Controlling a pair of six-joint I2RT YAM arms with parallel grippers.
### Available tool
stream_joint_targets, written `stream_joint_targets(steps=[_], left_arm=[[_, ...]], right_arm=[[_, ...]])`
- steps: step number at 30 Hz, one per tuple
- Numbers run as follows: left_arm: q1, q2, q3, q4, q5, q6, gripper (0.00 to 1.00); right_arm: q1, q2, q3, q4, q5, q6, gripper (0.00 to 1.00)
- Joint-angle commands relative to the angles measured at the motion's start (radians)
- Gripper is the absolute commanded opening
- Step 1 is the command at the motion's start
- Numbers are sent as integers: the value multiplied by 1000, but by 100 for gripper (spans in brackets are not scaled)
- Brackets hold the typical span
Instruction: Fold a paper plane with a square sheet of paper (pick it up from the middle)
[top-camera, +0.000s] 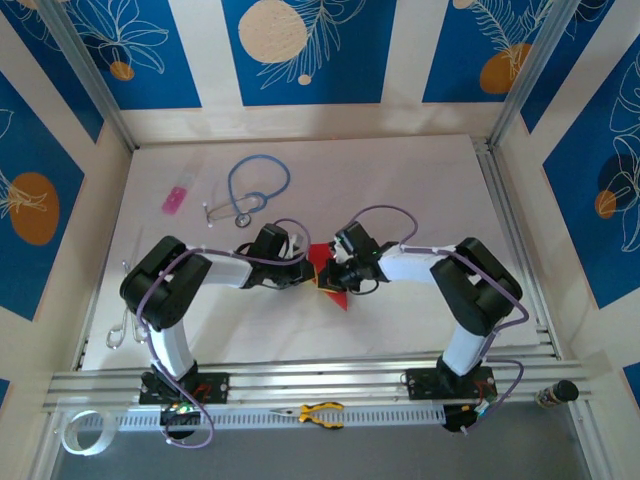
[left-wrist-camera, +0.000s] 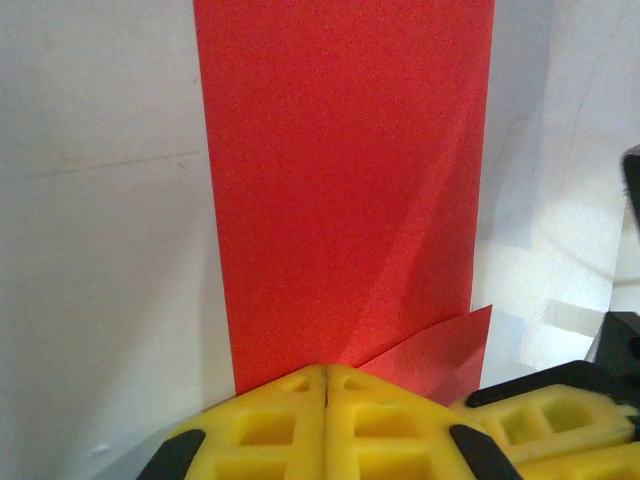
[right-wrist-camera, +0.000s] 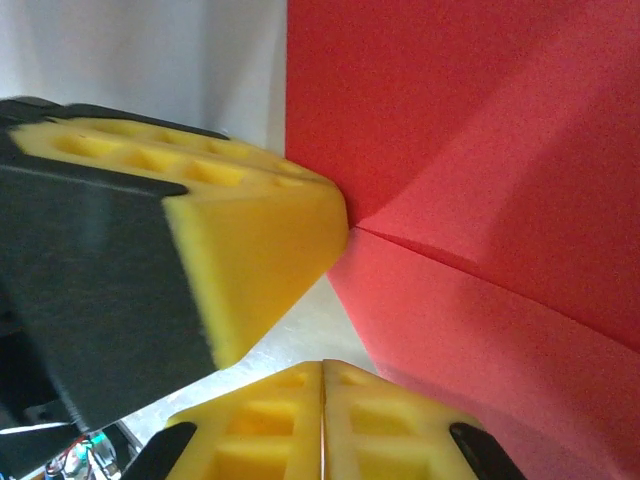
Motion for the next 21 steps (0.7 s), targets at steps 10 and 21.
stream_joint_targets(steps=[10, 21], left_arm=[[-4, 42, -41, -66, -60, 5, 0], [-7, -10, -58, -51, -65, 11, 0]], right_arm=[[14, -89, -188, -8, 38, 5, 10], [-55, -254, -362, 68, -12, -3, 11]])
